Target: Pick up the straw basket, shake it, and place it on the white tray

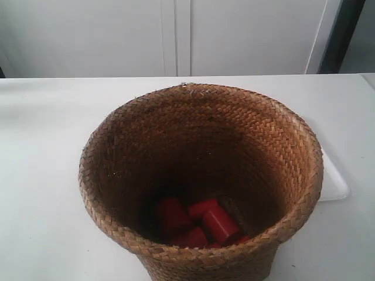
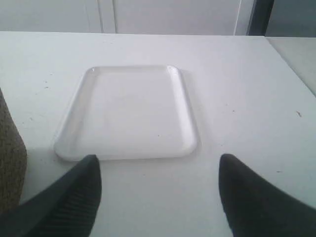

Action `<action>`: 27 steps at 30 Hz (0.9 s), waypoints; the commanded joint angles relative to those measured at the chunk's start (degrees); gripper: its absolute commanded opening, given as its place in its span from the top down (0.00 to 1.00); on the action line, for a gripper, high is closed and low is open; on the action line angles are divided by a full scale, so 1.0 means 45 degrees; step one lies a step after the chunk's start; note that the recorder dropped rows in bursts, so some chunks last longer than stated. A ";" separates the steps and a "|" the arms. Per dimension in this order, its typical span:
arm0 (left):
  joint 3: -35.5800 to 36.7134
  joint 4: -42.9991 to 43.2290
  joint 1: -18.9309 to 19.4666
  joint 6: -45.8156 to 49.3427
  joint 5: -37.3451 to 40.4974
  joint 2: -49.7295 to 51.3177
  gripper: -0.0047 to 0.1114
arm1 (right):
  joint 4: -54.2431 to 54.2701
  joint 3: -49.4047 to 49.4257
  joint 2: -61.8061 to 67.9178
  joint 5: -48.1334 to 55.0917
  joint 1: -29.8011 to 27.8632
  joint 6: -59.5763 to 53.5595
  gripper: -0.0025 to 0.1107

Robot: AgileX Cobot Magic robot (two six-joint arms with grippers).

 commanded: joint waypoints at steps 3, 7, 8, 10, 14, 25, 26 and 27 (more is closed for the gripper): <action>-0.0083 -0.0745 0.0021 0.0044 -0.1869 -0.0054 0.24 | -0.0027 0.0012 -0.0060 -0.0065 0.0014 -0.0073 0.42; -0.0083 -0.4057 0.0021 -0.3253 -0.3270 -0.0054 0.24 | -0.0027 0.0012 -0.0060 -0.0065 0.0014 -0.0073 0.42; -0.0083 -0.4862 0.0021 -0.4155 -0.3388 -0.0054 0.24 | -0.0027 0.0012 -0.0060 -0.0065 0.0014 -0.0073 0.42; -0.0083 -0.5731 0.0021 -0.5538 -0.4061 -0.0054 0.24 | -0.0027 0.0012 -0.0060 -0.0065 0.0014 -0.0073 0.42; -0.0259 -0.4473 0.0021 -0.6026 -0.3754 -0.0054 0.24 | -0.0027 0.0012 -0.0060 -0.0065 0.0014 -0.0073 0.42; -0.0224 -0.4531 0.0021 -0.7473 -0.2984 -0.0054 0.24 | -0.0027 0.0012 -0.0060 -0.0065 0.0014 -0.0073 0.42; -0.0224 -0.4555 0.0021 -0.7473 -0.2809 -0.0054 0.24 | -0.0027 0.0012 -0.0060 -0.0065 0.0014 -0.0073 0.42; -0.0224 -0.4555 0.0021 -0.7473 -0.2730 -0.0054 0.24 | -0.0027 0.0012 -0.0060 -0.0065 0.0014 -0.0073 0.42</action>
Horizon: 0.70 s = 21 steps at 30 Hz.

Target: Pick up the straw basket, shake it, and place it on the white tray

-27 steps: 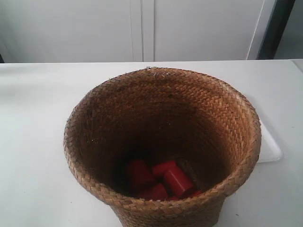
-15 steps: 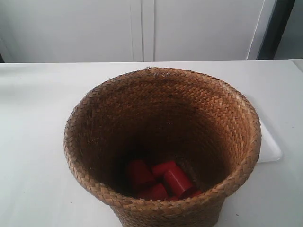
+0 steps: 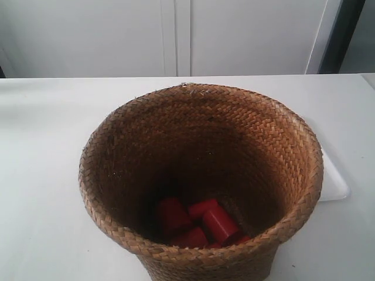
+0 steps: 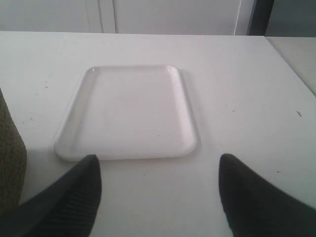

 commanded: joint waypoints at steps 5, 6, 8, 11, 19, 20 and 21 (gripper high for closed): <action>-0.0228 -0.0144 -0.0004 -0.0823 0.0127 -0.0054 0.24 | -0.0027 0.0012 -0.0060 -0.0065 0.0014 -0.0073 0.42; -0.0412 -0.0069 -0.0039 -0.0823 0.0303 -0.0054 0.24 | -0.0027 0.0012 -0.0060 -0.0065 0.0014 -0.0073 0.42; -0.1207 0.0391 -0.0369 -0.0639 0.1495 -0.0054 0.24 | -0.0027 0.0012 -0.0060 -0.0065 0.0014 -0.0073 0.42; -0.2538 -0.0011 -0.1222 0.0606 0.3018 0.0449 0.24 | -0.0027 0.0012 -0.0060 -0.0065 0.0014 -0.0073 0.42; -0.6879 -0.4420 -0.3414 0.5797 0.6295 0.6500 0.24 | -0.0027 0.0012 -0.0060 -0.0065 0.0014 -0.0073 0.42; -0.7324 -0.4420 -0.3414 0.5867 0.6785 0.7148 0.24 | -0.0027 0.0012 -0.0060 -0.0065 0.0014 -0.0073 0.42; -0.8268 -0.4492 -0.3414 0.6027 0.7706 0.8445 0.24 | -0.0027 0.0012 -0.0060 -0.0065 0.0014 -0.0073 0.42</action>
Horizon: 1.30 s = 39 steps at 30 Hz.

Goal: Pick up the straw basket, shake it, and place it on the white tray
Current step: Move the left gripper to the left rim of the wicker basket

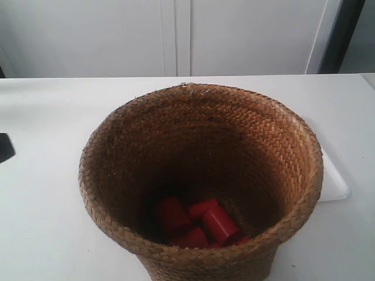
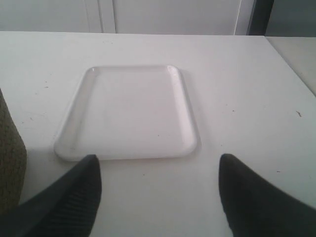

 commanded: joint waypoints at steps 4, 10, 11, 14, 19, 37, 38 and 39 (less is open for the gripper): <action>-0.3732 -0.0350 -0.0095 0.1188 0.3124 0.5489 0.24 | -0.0027 0.0012 -0.0060 -0.0065 0.0014 -0.0073 0.42; -0.4091 -0.1877 -0.0095 0.3333 0.2742 0.7752 0.24 | -0.0027 0.0012 -0.0060 -0.0065 0.0014 -0.0073 0.42; -0.4091 -0.2563 -0.0095 0.4172 0.2875 0.7857 0.24 | -0.0027 0.0012 -0.0060 -0.0065 0.0014 -0.0073 0.42; -0.4091 -0.4508 -0.0095 0.6498 0.3070 0.8047 0.24 | -0.0027 0.0012 -0.0060 -0.0065 0.0014 -0.0073 0.42; -0.4091 -0.4459 -0.0095 0.7002 0.3279 0.8267 0.24 | -0.0027 0.0012 -0.0060 -0.0065 0.0014 -0.0073 0.42; -0.4091 -0.3984 -0.0095 0.7383 0.3231 0.8782 0.24 | -0.1089 0.0012 -0.0060 -0.5425 0.0014 -0.1016 0.42; -0.4091 -0.3984 -0.0095 0.7383 0.3231 0.8782 0.24 | -0.1049 0.0012 -0.0060 -0.5703 0.0014 -0.0979 0.42; -0.4091 -0.3984 -0.0095 0.7414 0.3231 0.8782 0.24 | -0.0963 0.0012 -0.0060 -0.6019 0.0014 -0.0700 0.42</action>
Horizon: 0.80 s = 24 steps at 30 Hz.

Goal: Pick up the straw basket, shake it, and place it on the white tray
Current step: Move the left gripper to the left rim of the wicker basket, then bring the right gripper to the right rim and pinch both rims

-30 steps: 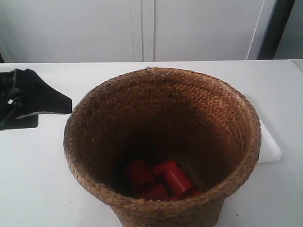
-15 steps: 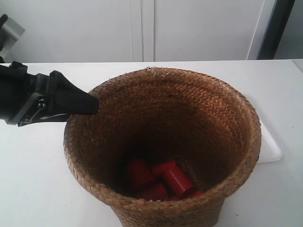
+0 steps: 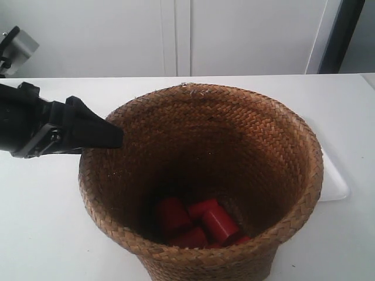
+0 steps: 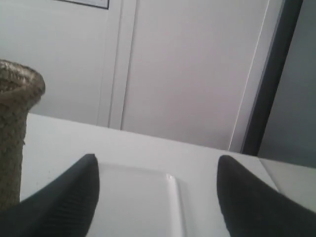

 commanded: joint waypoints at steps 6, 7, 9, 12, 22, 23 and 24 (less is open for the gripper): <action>-0.0076 -0.0150 -0.0017 0.0141 0.0081 0.0073 0.32 | 0.1099 0.0012 -0.0060 -0.3134 0.0014 0.5513 0.42; -0.0076 -0.0150 -0.0017 0.0141 0.0153 0.0127 0.36 | 0.1057 0.0012 -0.0060 -0.3134 0.0014 0.6558 0.42; -0.0076 -0.0150 -0.0017 0.0141 0.0392 0.0267 0.49 | 0.0675 0.0012 -0.0060 -0.3170 0.0014 0.7352 0.42; -0.0076 -0.0150 -0.0017 0.0141 0.0792 0.0537 0.74 | 0.0454 0.0012 -0.0060 -0.3315 0.0014 0.7907 0.42; -0.0076 -0.0128 -0.0017 0.0438 0.0849 0.0624 0.96 | -0.4524 0.0012 0.0148 -0.5228 0.0014 1.4990 0.42; -0.0076 -0.0128 -0.0017 0.0438 0.0849 0.0624 0.96 | -0.5296 -0.0150 0.0395 -0.5448 0.0014 1.5658 0.42; -0.0076 -0.0128 -0.0017 0.0438 0.0849 0.0624 0.96 | -0.5918 -0.0354 0.0688 -0.5530 0.0014 1.6373 0.42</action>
